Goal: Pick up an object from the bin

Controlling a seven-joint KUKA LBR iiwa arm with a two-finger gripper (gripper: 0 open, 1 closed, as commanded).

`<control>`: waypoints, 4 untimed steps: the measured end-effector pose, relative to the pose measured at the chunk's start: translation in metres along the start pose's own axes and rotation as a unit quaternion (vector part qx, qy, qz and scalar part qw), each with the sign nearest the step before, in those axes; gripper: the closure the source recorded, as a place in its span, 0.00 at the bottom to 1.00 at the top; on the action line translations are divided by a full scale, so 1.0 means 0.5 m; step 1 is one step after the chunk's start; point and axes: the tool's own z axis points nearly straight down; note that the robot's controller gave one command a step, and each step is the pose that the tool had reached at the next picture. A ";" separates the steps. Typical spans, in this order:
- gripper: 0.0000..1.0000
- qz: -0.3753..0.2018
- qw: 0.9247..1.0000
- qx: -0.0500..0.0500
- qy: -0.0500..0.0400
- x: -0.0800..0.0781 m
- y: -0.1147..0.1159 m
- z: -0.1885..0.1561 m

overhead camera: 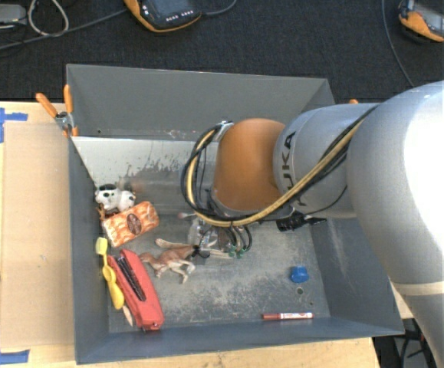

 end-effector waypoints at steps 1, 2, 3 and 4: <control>1.00 0.001 1.000 0.000 0.000 0.000 0.000 0.000; 1.00 0.012 1.000 0.000 0.000 0.007 -0.007 -0.031; 1.00 0.002 1.000 0.000 0.002 0.023 -0.019 -0.045; 1.00 -0.008 1.000 0.001 0.003 0.028 -0.020 -0.170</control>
Offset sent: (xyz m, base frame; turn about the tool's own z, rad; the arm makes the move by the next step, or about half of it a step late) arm -0.0036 -0.0031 0.0181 0.0272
